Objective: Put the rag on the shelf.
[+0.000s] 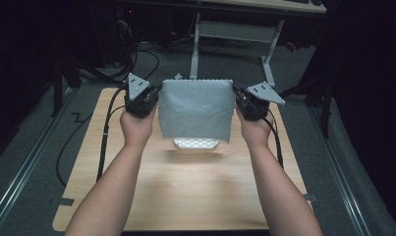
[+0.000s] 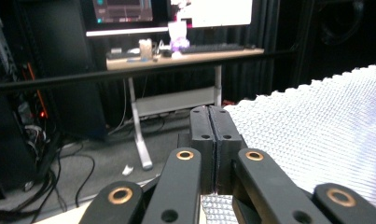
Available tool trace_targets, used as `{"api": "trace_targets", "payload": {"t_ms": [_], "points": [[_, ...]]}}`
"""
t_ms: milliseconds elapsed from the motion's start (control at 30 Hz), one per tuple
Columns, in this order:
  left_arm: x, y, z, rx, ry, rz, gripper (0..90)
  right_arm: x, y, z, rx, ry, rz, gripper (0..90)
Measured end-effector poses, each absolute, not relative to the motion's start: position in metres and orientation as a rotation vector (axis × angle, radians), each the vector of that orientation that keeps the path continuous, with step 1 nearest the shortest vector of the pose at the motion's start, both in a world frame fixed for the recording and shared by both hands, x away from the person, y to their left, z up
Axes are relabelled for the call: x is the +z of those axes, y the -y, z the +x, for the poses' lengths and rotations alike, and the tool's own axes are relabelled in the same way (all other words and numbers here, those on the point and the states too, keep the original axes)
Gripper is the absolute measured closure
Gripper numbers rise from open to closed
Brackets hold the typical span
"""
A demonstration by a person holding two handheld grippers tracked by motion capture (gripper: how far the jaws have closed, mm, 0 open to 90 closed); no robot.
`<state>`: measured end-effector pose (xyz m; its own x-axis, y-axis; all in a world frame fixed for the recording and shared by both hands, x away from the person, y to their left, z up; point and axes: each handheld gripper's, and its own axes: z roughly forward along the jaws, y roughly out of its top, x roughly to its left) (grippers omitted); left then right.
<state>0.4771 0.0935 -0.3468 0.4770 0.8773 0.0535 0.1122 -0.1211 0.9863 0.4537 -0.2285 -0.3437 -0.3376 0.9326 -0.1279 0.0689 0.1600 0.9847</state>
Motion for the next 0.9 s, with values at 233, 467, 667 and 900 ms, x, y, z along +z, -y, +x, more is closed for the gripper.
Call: {"api": "trace_targets", "payload": {"t_ms": [233,467,667,900], "points": [[-0.375,-0.085,0.495,0.765,-0.935,1.669,89.5,-0.363,0.232,0.478,1.192,-1.683,1.035,89.5],[-0.402,-0.083,0.497,0.725,-0.948,1.746,89.4,-0.385,0.236,0.481,1.187,-1.724,1.067,89.5],[-0.415,-0.087,0.49,0.682,-0.931,1.767,89.4,-0.405,0.24,0.477,1.204,-1.76,1.066,89.4],[-0.427,-0.086,0.481,0.657,-0.921,1.804,89.4,-0.419,0.24,0.469,1.201,-1.783,1.085,89.4]]}}
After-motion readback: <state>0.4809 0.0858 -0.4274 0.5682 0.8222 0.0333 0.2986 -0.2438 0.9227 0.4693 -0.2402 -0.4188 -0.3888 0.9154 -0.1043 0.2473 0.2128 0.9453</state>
